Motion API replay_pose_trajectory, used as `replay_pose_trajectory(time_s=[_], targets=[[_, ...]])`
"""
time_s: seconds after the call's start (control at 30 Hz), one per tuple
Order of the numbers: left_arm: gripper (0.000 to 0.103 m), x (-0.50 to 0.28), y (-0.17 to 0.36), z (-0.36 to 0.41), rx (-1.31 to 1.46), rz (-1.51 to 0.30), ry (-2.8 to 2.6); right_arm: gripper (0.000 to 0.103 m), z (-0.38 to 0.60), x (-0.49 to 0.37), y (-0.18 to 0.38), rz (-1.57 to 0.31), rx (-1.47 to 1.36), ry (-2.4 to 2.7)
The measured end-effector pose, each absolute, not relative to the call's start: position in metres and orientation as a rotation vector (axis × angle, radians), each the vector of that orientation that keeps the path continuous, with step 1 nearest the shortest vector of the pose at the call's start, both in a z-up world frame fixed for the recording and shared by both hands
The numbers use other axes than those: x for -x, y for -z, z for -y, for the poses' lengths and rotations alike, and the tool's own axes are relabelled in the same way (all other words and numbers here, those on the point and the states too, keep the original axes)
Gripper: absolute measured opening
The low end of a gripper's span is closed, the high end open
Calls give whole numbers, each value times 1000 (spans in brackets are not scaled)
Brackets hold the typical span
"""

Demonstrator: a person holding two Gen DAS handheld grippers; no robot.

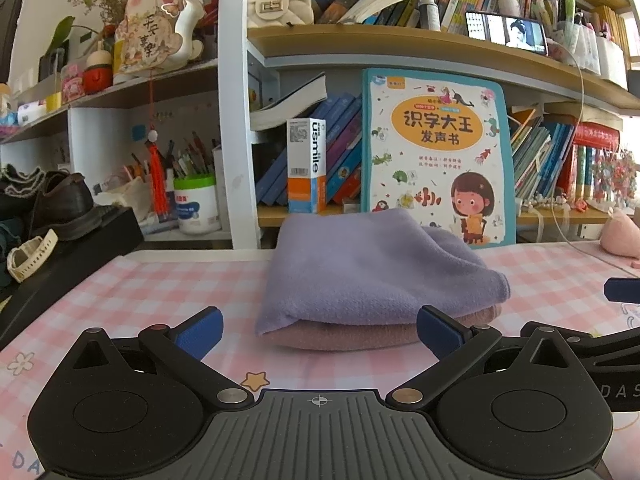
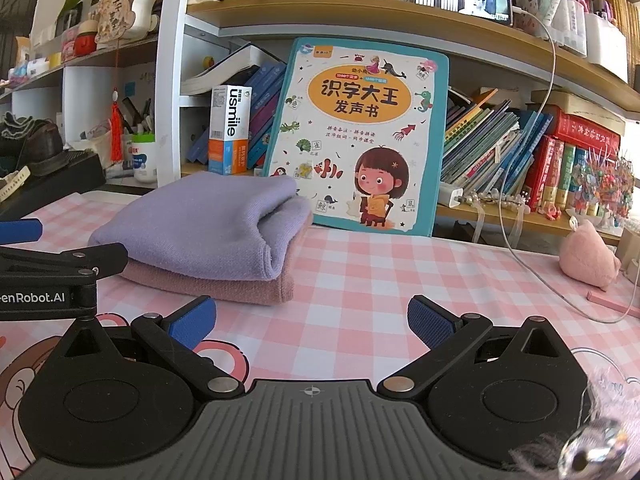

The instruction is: Fold clothes

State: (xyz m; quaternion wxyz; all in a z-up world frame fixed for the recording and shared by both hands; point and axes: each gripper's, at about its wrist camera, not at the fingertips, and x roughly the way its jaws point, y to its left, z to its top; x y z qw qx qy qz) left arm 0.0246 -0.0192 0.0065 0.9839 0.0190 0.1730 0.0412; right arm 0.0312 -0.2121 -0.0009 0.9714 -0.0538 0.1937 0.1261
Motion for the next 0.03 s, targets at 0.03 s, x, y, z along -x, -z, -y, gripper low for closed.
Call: replay_pose_trajectory(time_s=[0.03], targets=[[103, -25, -7, 19, -39, -348, -83, 103, 212, -31, 1, -391, 109, -255]])
